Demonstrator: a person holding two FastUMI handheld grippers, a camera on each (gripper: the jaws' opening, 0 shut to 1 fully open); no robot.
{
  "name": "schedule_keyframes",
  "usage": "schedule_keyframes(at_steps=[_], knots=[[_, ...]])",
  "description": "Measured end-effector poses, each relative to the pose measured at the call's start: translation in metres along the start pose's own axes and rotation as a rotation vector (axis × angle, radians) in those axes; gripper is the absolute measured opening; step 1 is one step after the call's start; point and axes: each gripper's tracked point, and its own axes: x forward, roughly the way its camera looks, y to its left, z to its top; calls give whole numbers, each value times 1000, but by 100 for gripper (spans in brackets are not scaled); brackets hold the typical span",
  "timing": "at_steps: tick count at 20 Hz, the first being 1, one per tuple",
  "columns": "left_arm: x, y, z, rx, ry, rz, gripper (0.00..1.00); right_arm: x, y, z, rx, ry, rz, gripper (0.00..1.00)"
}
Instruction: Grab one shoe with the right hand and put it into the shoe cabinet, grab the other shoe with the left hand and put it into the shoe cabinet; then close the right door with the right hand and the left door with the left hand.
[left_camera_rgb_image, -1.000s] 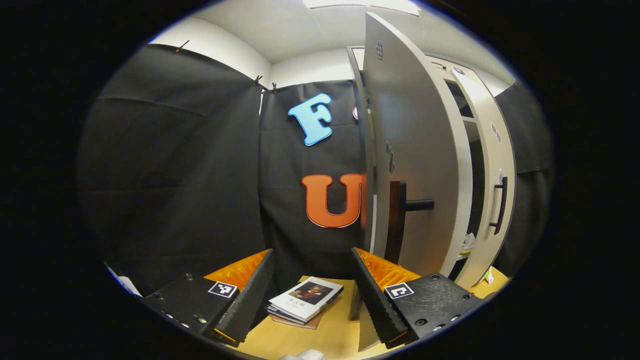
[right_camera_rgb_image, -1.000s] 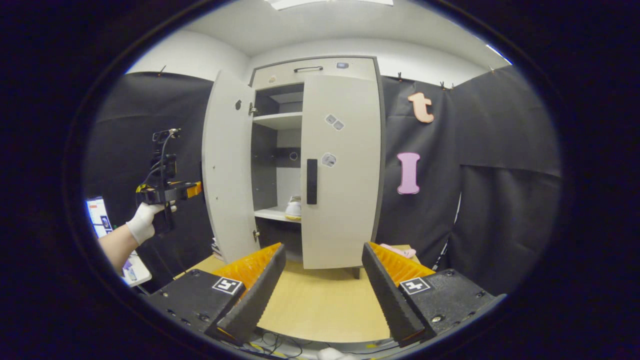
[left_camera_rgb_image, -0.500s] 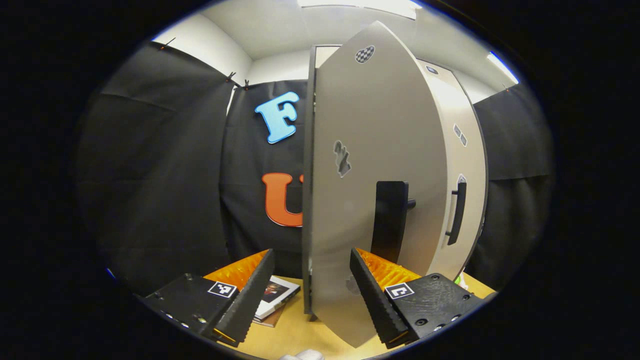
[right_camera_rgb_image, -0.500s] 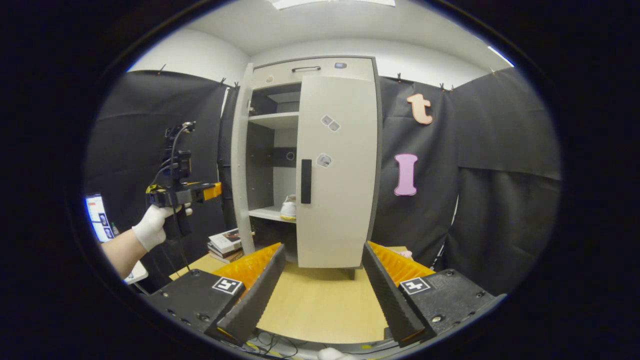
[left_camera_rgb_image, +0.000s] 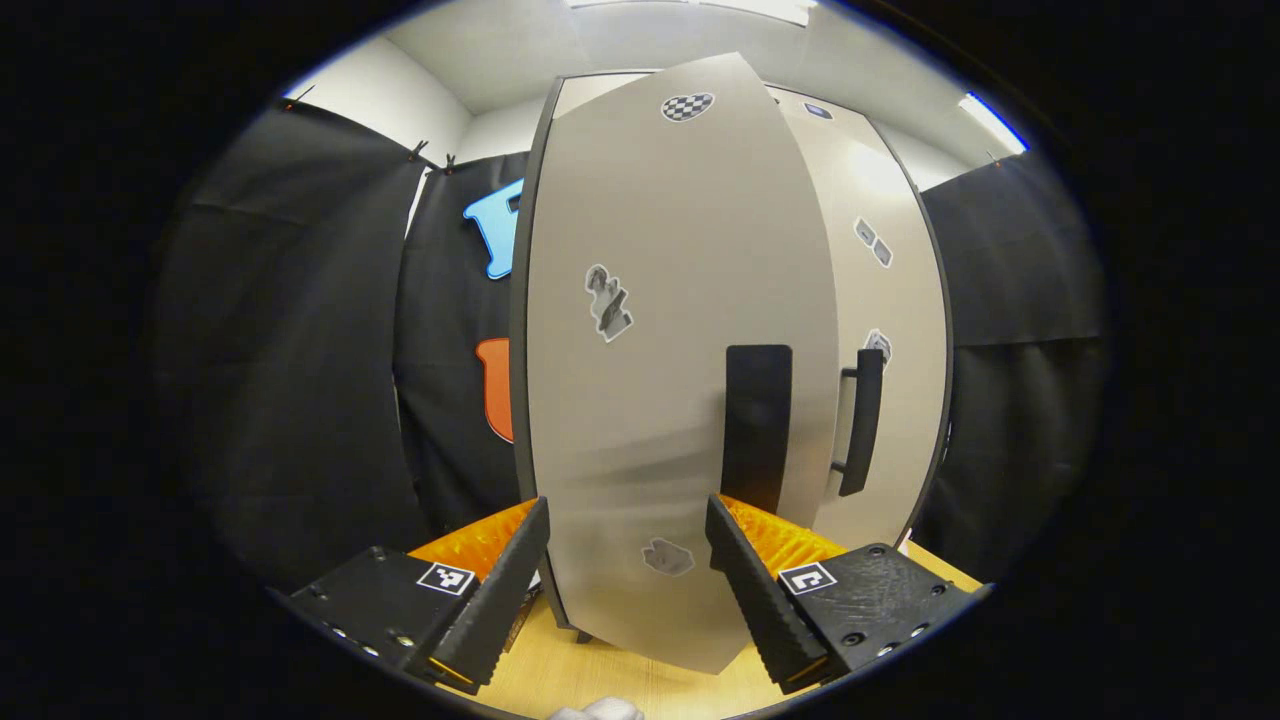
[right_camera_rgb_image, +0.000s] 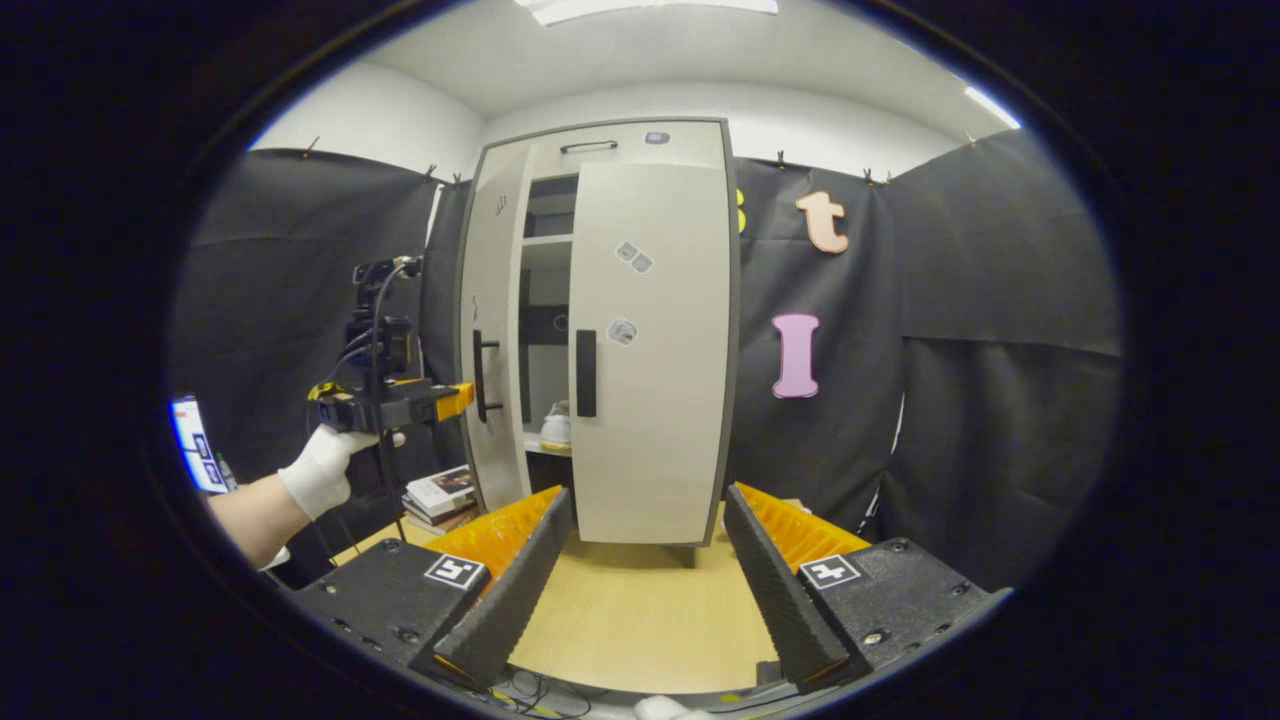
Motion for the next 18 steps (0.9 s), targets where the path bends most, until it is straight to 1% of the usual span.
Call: schedule_keyframes(at_steps=[2,5,6,11,16,18], knots=[[-18,4,-3,4,6,2,95,3,-1,0,11,-2,-1,99],[-55,2,-1,-19,-3,-12,95,7,-3,2,26,-16,-10,99],[-70,4,1,-19,-9,-7,95,8,-1,2,32,-20,-8,100],[-142,1,6,-16,-29,-6,95,13,4,5,38,-34,-4,99],[-203,6,1,-24,-16,12,95,12,8,8,34,-54,-22,100],[-223,15,-3,-21,-12,37,95,10,11,8,28,-64,-32,99]])
